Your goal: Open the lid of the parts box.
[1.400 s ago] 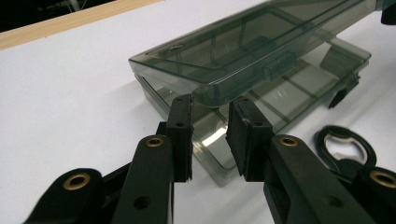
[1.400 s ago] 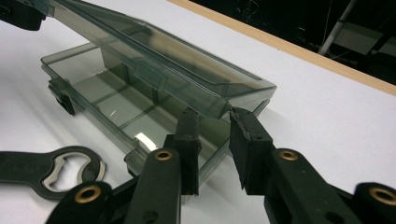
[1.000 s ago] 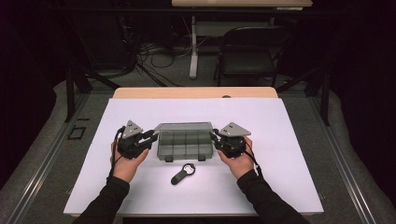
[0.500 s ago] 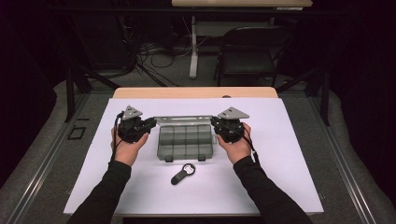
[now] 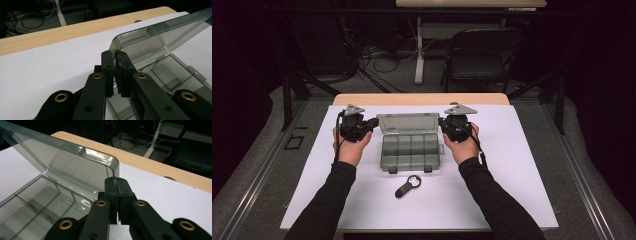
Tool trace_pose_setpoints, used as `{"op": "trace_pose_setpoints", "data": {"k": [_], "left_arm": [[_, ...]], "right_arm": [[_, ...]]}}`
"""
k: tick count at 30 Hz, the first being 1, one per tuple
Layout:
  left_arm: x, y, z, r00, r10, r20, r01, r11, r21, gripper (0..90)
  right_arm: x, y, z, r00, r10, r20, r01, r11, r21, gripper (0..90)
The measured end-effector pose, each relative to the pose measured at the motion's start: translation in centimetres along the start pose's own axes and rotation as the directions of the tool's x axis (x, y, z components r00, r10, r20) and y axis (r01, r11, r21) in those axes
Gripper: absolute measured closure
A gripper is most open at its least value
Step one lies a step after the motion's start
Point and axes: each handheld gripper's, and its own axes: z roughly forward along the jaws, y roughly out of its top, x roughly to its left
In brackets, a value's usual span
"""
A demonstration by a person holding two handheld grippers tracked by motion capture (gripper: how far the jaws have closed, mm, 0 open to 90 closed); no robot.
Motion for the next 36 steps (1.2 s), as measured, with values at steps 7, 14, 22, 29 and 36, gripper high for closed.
{"op": "trace_pose_setpoints", "data": {"k": [7, 14, 22, 29, 36], "left_arm": [[0.2, 0.4, 0.5, 0.9998, -0.017, -0.012, 0.017, 0.9999, 0.000, 86.2], [0.3, 0.7, 0.8, 0.9997, -0.016, -0.017, 0.016, 0.9999, 0.001, 86.3], [0.3, 0.8, 0.8, 0.9996, -0.015, -0.023, 0.015, 0.9999, 0.000, 86.4], [0.4, 0.9, 1.0, 0.9994, -0.021, -0.026, 0.021, 0.9998, 0.001, 86.4], [0.5, 1.1, 1.3, 0.9992, -0.029, -0.027, 0.028, 0.9996, -0.002, 86.5]], "right_arm": [[-0.2, 0.6, 0.7, 0.9997, 0.018, 0.018, -0.018, 1.000, 0.003, 88.8], [-0.3, 0.8, 1.1, 0.9995, 0.021, 0.025, -0.021, 1.000, 0.002, 88.7], [-0.5, -0.3, 1.3, 0.9994, 0.017, 0.031, -0.016, 0.999, -0.036, 79.1], [-0.6, -2.3, 2.4, 0.9995, 0.007, 0.032, -0.007, 1.000, -0.026, 78.1], [-0.5, -3.3, 3.6, 0.9987, 0.003, 0.050, -0.003, 1.000, -0.004, 78.7]]}}
